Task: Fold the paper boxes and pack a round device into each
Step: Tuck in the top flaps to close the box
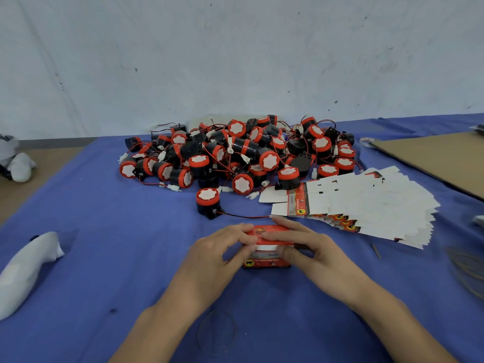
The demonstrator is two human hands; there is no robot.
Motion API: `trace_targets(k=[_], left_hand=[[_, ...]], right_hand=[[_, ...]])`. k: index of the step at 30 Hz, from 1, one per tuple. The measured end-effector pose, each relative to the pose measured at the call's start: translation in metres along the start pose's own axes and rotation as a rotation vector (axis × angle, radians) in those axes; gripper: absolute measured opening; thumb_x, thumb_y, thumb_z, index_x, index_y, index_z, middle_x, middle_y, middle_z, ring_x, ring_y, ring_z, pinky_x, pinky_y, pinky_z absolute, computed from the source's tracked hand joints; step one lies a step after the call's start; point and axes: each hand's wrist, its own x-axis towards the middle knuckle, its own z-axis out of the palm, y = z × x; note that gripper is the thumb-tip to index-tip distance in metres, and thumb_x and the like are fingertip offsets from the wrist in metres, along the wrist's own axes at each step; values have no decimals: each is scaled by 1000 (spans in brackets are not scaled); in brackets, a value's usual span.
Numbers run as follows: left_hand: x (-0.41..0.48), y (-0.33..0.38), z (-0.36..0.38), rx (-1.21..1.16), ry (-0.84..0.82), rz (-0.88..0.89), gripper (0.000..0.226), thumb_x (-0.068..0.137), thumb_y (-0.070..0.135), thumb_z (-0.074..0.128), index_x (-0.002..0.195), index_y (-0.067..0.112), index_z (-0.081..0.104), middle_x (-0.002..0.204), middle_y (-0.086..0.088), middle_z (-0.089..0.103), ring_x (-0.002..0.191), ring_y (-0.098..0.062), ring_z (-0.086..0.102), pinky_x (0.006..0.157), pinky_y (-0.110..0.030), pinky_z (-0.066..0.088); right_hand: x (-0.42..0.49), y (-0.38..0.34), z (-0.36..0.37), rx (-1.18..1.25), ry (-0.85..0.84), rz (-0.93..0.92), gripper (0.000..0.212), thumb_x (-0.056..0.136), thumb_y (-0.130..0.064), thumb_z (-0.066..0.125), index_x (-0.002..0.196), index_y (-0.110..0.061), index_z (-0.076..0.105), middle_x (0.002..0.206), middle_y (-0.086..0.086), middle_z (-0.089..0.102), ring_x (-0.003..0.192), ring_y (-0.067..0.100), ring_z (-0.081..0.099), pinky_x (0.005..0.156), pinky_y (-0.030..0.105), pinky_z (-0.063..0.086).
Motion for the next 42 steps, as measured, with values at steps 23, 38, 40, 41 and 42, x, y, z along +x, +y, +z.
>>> trace_targets(k=[23,38,40,41,42], left_hand=[[-8,2,-4,280,-13,147,30,92,45,44,106,33,67,129,29,54,117,10,50,70,-34,60],[-7,-1,1,146,-163,18,14,94,54,45,101,44,52,146,42,28,127,20,36,90,-13,45],[-5,3,4,-11,-133,-68,6,95,46,53,101,46,52,136,46,37,119,15,46,88,-10,46],[-3,7,5,-95,-93,-97,6,97,41,55,101,44,54,129,42,45,115,10,52,85,-11,48],[-2,11,5,-194,-48,-122,4,98,39,55,101,42,55,122,36,53,111,5,56,82,-13,49]], right_hand=[[0,6,-3,-236,-75,-32,35,86,-56,56,120,-64,60,156,-37,25,137,-14,34,109,31,45],[-5,13,-4,-321,-81,-93,37,97,-43,49,125,-67,54,155,-38,22,139,-10,33,104,18,45],[-5,9,-2,-234,-37,-77,35,97,-41,50,121,-63,60,150,-37,33,136,-13,35,100,13,44],[-5,5,-1,-167,-4,-62,32,97,-41,49,120,-60,62,146,-36,40,135,-12,38,98,12,44],[-4,0,1,-94,33,-50,30,96,-43,49,118,-57,64,138,-34,49,132,-11,43,95,11,44]])
